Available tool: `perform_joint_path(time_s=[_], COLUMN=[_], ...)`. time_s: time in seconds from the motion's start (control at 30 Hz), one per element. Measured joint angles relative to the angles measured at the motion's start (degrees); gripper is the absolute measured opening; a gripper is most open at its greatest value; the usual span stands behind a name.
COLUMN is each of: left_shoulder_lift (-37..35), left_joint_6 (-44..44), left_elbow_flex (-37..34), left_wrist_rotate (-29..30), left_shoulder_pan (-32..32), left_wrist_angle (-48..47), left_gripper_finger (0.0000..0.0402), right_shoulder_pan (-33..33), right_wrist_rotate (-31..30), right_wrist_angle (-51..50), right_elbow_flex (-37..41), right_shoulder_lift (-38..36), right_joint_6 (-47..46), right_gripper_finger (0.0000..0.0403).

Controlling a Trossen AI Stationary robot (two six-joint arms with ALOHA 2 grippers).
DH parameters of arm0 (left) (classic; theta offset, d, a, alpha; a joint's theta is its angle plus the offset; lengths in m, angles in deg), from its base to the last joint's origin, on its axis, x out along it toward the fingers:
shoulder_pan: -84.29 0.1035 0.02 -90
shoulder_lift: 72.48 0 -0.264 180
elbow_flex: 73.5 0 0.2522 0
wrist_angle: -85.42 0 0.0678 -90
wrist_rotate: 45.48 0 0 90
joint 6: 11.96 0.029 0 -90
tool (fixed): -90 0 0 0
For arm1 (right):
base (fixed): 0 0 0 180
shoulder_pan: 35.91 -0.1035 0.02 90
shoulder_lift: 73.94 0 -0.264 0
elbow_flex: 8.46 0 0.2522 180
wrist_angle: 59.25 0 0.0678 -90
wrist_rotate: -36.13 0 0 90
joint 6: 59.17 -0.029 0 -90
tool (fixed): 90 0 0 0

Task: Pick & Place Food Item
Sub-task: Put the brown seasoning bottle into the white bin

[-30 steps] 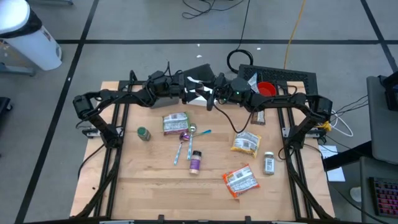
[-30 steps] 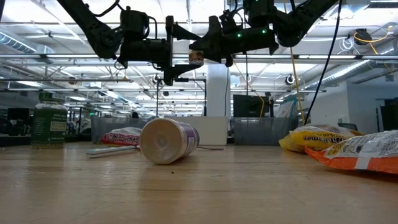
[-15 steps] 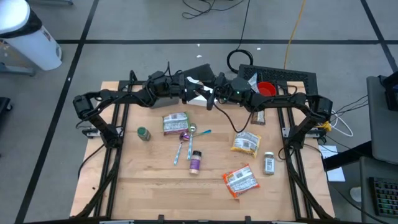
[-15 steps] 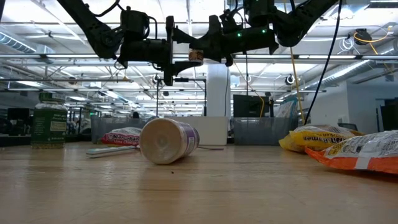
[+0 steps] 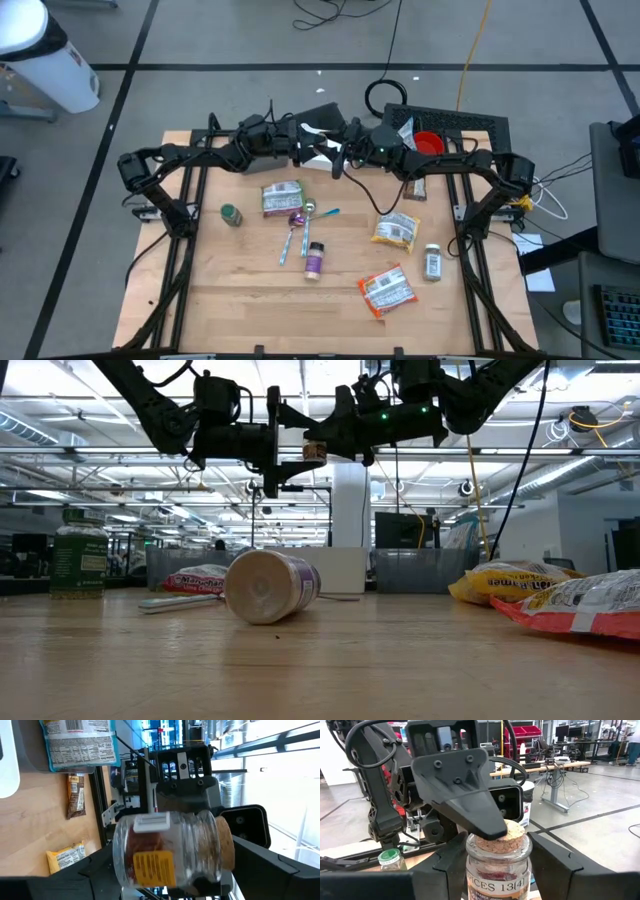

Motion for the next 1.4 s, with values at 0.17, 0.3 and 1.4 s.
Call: perform_joint_path(time_s=[0.17,0.3,1.4], left_shoulder_lift=[0.03,0.03,0.03], left_joint_6=[0.01,-0.02,8.27], left_elbow_flex=[0.0,0.0,-0.02], left_wrist_rotate=[0.12,0.17,-3.22], left_shoulder_pan=[0.26,0.41,1.5], left_wrist_angle=[-0.02,-0.04,-0.2], left_gripper_finger=[0.0308,0.0296,0.0267], right_shoulder_pan=[-0.06,-0.06,-0.08], right_wrist_rotate=[0.05,0.07,2.03], right_wrist_angle=[-0.03,-0.03,-1.76], right_elbow_flex=[0.0,0.0,0.0], right_shoulder_lift=[0.0,0.0,0.0], right_joint_6=[-0.02,0.08,1.27], right_gripper_finger=[0.017,0.017,0.023])
